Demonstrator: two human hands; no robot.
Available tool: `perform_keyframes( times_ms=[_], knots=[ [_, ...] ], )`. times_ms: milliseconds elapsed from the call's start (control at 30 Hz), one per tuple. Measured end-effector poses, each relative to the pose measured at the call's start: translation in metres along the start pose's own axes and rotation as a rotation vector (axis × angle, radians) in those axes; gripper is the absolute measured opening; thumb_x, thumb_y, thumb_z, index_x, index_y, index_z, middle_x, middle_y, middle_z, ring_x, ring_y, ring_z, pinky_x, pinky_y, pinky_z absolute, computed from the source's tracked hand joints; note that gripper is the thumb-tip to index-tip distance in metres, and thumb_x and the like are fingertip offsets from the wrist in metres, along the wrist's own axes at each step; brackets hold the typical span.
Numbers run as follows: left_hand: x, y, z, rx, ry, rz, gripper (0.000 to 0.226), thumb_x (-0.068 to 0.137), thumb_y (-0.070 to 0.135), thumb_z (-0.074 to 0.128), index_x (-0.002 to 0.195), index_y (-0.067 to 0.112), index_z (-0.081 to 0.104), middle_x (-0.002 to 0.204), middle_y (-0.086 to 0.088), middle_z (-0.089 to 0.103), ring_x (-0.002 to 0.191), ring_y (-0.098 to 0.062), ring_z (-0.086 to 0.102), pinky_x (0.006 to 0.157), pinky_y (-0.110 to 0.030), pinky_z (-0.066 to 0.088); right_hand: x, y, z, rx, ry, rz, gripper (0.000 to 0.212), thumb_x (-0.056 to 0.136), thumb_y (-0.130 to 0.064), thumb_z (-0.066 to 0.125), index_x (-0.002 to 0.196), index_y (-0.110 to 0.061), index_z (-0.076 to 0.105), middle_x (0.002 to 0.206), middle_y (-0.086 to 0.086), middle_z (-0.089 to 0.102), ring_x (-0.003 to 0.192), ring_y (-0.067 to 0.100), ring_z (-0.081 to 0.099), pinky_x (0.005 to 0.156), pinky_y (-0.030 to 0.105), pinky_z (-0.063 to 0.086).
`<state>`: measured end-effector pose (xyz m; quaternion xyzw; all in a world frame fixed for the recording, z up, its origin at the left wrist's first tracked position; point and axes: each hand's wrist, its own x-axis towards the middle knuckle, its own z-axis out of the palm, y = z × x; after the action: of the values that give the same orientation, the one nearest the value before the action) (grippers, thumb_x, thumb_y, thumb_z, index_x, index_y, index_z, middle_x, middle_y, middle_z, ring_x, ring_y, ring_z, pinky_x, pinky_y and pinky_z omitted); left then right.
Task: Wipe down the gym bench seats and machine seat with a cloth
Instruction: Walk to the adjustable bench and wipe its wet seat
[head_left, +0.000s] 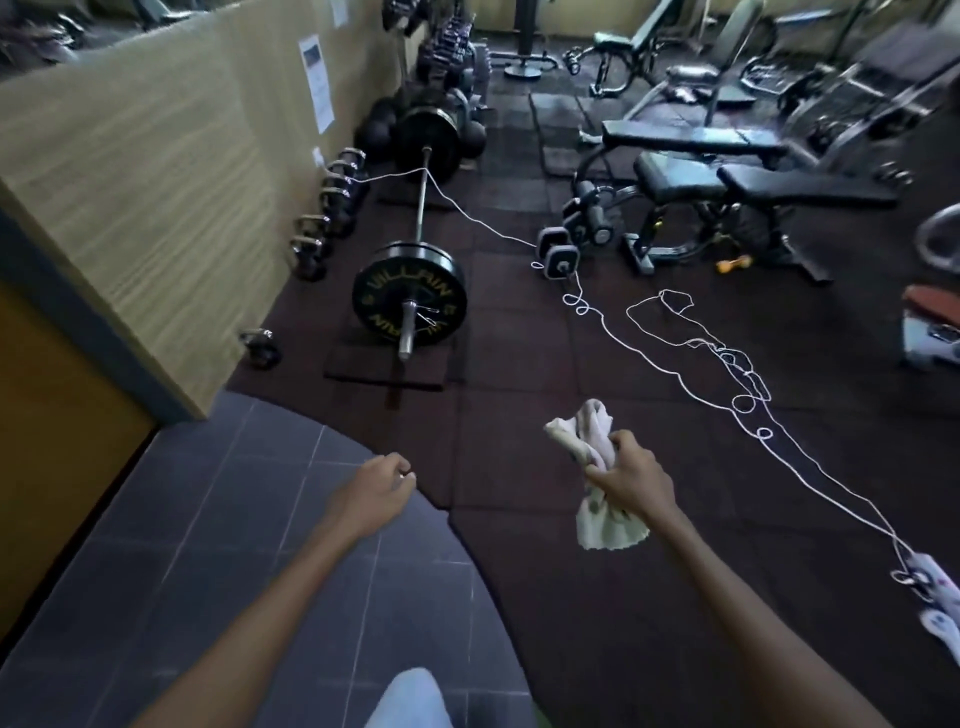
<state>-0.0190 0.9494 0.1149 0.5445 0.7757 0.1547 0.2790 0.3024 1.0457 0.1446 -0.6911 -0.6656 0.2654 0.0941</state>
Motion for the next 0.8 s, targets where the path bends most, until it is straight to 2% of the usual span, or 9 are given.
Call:
perform_keyframes(
  times_ms=[200,333,433,533,800],
  knots=[
    [0.153,0.036,0.001,0.045,-0.045,0.066,0.027,0.093,0.035,0.052,0.111,0.017,0.062,0.106,0.000,0.064,0.103,-0.021,0.061,0.082,-0.030,0.046,0.134,-0.020,-0.006,0.023,-0.005,0.055,0.050,0.077,-0.041,0.065,0.120,-0.023,0.047,0.108,0.001,0.065,0.100,0.028,0.062,0.074,0.035,0.041],
    [0.270,0.072,-0.008,0.085,-0.110,0.106,0.028,0.094,0.041,0.046,0.114,0.025,0.058,0.110,0.008,0.060,0.103,-0.013,0.058,0.077,-0.027,0.042,0.232,-0.040,-0.019,0.033,-0.009,0.123,0.048,0.076,-0.042,0.065,0.117,-0.025,0.047,0.104,-0.002,0.064,0.098,0.027,0.063,0.074,0.034,0.042],
    [0.356,0.105,-0.020,0.096,-0.153,0.157,0.030,0.095,0.043,0.044,0.116,0.026,0.057,0.109,0.010,0.059,0.101,-0.010,0.057,0.081,-0.029,0.047,0.305,-0.052,-0.040,0.046,0.029,0.173,0.047,0.077,-0.040,0.064,0.118,-0.024,0.048,0.099,-0.003,0.061,0.098,0.028,0.062,0.073,0.033,0.040],
    [0.431,0.142,-0.033,0.098,-0.164,0.208,0.029,0.094,0.044,0.045,0.115,0.028,0.057,0.106,0.013,0.060,0.100,-0.008,0.057,0.084,-0.033,0.049,0.369,-0.057,-0.064,0.057,0.086,0.211,0.046,0.077,-0.040,0.064,0.118,-0.024,0.049,0.105,0.000,0.065,0.099,0.029,0.062,0.072,0.033,0.039],
    [0.624,0.251,-0.017,0.112,-0.189,0.298,0.024,0.092,0.045,0.047,0.105,0.029,0.059,0.093,0.012,0.061,0.089,-0.007,0.058,0.082,-0.034,0.051,0.547,-0.037,-0.106,0.136,0.157,0.317,0.052,0.074,-0.042,0.067,0.120,-0.026,0.050,0.109,0.001,0.067,0.100,0.028,0.063,0.077,0.036,0.046]
  ],
)
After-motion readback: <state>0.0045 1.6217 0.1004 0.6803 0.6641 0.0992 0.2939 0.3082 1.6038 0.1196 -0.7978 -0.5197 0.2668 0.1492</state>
